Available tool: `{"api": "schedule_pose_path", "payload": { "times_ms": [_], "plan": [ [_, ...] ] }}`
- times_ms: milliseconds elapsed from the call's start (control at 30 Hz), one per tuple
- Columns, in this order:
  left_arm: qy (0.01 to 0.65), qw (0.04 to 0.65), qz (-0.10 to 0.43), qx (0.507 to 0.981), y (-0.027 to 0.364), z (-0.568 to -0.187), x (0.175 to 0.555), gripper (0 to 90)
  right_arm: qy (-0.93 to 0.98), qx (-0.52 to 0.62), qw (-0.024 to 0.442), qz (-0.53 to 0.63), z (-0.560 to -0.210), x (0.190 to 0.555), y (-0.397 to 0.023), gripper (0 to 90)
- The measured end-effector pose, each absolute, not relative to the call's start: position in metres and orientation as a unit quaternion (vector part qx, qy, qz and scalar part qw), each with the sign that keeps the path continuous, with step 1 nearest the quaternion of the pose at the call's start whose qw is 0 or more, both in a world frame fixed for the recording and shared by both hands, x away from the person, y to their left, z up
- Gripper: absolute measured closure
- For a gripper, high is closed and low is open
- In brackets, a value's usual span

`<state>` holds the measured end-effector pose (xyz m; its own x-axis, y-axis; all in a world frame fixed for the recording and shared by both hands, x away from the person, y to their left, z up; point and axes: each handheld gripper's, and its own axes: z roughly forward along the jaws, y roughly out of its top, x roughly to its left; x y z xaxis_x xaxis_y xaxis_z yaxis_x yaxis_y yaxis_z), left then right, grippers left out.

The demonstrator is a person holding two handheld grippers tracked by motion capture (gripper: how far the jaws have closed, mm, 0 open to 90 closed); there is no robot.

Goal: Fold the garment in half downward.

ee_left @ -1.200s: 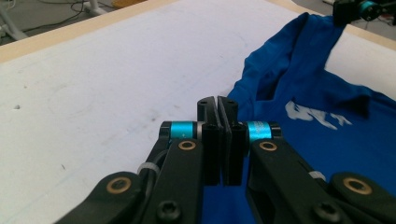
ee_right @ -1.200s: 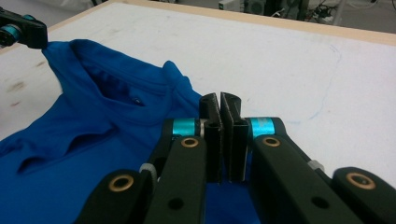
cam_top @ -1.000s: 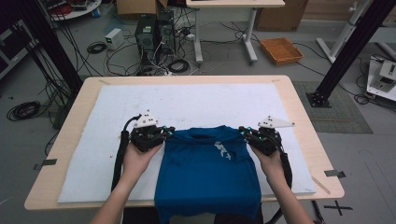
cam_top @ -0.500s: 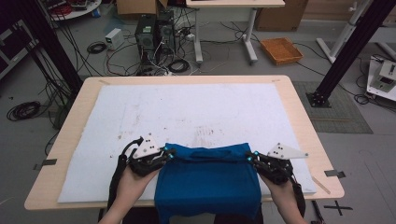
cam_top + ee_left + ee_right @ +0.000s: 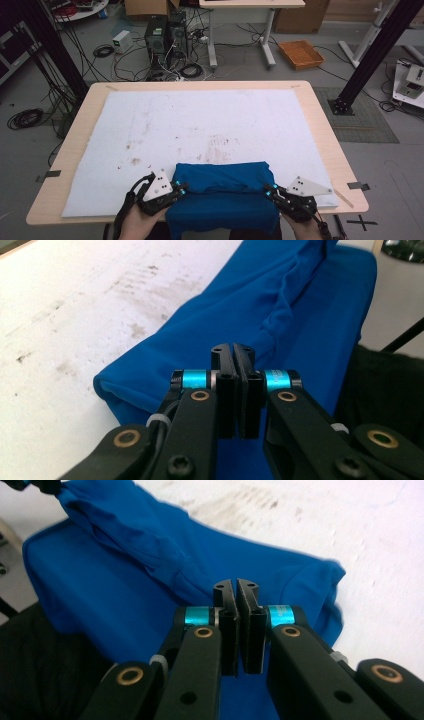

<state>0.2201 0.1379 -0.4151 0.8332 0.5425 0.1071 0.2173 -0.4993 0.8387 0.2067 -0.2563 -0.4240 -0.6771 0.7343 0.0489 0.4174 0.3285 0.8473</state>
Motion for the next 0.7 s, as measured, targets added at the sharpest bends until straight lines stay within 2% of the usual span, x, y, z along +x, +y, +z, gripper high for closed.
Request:
{"api": "schedule_pose_path", "payload": {
  "times_ms": [367,500,567,700],
  "plan": [
    [0.202,0.415,0.156,0.873,0.13,-0.436,0.2,87.1,0.813,0.357,0.17,0.428,-0.436,0.187,-0.257,85.4],
    [0.211,0.43,0.151,0.865,0.133,-0.433,0.201,78.5,0.807,0.364,0.178,0.429,-0.434,0.188,-0.261,78.4],
    [0.223,0.438,0.163,0.856,0.135,-0.428,0.206,75.0,0.8,0.371,0.185,0.434,-0.431,0.194,-0.265,78.1],
    [0.264,0.449,0.183,0.834,0.141,-0.422,0.231,67.1,0.779,0.402,0.205,0.436,-0.425,0.221,-0.27,69.3]
  ]
}}
